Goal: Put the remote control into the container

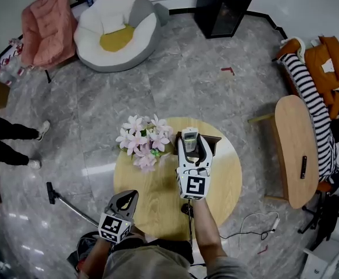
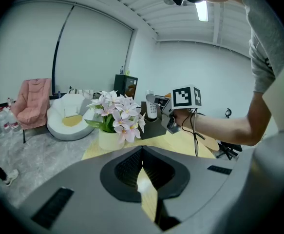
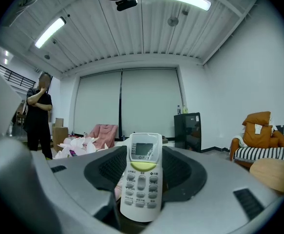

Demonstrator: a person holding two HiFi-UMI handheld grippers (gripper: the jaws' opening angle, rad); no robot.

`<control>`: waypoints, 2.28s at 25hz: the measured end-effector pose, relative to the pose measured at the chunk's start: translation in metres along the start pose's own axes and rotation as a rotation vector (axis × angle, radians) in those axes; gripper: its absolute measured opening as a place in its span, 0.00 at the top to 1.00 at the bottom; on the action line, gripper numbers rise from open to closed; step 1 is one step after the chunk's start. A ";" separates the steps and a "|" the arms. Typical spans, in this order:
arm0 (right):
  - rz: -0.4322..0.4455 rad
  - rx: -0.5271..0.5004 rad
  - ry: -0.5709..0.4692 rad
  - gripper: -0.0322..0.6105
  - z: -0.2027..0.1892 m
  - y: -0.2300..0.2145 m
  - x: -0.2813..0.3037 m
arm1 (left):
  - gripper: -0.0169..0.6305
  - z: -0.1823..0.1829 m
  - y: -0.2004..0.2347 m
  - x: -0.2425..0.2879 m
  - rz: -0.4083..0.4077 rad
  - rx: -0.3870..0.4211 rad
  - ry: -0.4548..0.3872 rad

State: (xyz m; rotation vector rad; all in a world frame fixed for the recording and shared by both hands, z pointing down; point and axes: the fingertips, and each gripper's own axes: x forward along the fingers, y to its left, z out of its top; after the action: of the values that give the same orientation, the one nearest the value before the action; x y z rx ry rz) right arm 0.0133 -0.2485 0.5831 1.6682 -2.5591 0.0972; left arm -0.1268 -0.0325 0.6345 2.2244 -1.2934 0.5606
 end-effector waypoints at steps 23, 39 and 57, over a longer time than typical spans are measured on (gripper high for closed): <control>-0.035 0.014 0.006 0.61 -0.007 -0.005 -0.007 | 0.96 -0.002 -0.005 0.000 0.002 -0.001 -0.001; -0.050 0.021 0.071 0.61 -0.042 -0.006 -0.011 | 0.96 -0.015 -0.004 -0.003 0.018 -0.008 0.018; -0.061 0.025 0.077 0.61 -0.045 -0.007 -0.013 | 0.96 -0.011 -0.009 -0.003 0.013 -0.001 0.008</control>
State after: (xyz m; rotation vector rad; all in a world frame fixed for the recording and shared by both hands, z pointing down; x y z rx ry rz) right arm 0.0271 -0.2348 0.6266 1.7150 -2.4597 0.1865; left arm -0.1211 -0.0194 0.6397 2.2126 -1.3045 0.5728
